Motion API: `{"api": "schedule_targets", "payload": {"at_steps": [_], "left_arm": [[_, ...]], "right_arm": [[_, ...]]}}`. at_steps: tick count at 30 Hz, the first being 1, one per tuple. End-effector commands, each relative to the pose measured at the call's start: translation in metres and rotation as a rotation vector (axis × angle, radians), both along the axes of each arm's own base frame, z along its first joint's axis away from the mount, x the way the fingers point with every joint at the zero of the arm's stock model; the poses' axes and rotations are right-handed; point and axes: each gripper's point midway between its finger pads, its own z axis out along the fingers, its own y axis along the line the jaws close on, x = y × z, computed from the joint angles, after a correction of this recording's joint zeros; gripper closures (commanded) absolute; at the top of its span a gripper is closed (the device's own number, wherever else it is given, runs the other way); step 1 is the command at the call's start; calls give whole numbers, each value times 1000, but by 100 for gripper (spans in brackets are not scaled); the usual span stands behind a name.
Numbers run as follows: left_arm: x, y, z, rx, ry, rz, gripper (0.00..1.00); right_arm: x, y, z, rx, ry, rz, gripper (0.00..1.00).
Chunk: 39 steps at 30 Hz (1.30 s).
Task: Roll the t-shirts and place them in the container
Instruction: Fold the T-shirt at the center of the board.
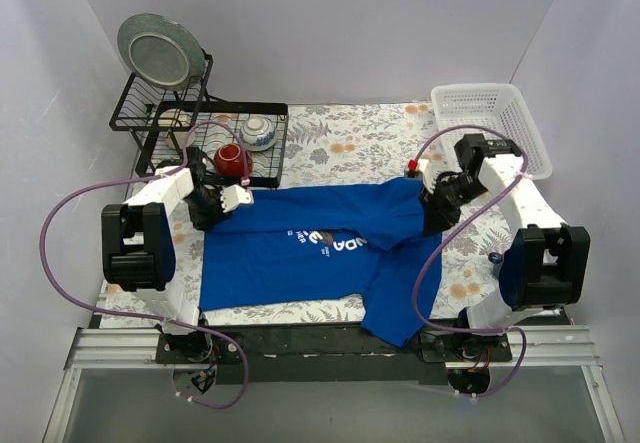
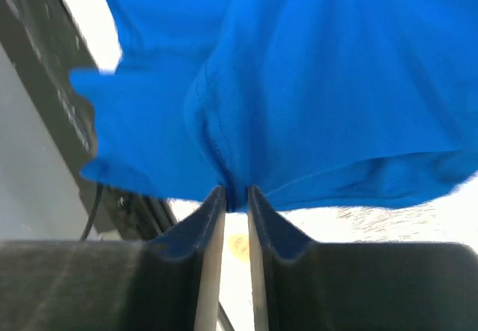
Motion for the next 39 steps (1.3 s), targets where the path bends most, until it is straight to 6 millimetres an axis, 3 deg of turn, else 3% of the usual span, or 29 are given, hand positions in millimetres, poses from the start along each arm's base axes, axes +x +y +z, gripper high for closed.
{"api": "schedule_targets", "payload": {"at_steps": [1, 5, 8, 14, 22, 29, 34, 39], "left_arm": [[27, -13, 34, -79, -123, 61, 67], [43, -23, 48, -140, -154, 110, 62], [49, -27, 47, -175, -152, 171, 61], [67, -29, 33, -213, -199, 343, 61], [84, -22, 4, -222, -234, 558, 62], [70, 2, -20, -95, -247, 612, 62], [54, 23, -35, -25, -213, 704, 63], [46, 25, -34, -24, -203, 715, 64]], "right_arm": [[42, 14, 48, 124, -34, -144, 70], [97, 4, 43, 97, -63, -242, 65], [140, -6, 38, 45, -148, -284, 65], [195, -23, 3, -59, -190, -358, 65], [228, -29, -51, -152, -175, -380, 69], [244, -28, -98, -250, -158, -367, 71], [259, -35, -107, -311, -188, -393, 71], [259, -37, -112, -339, -187, -387, 72]]}}
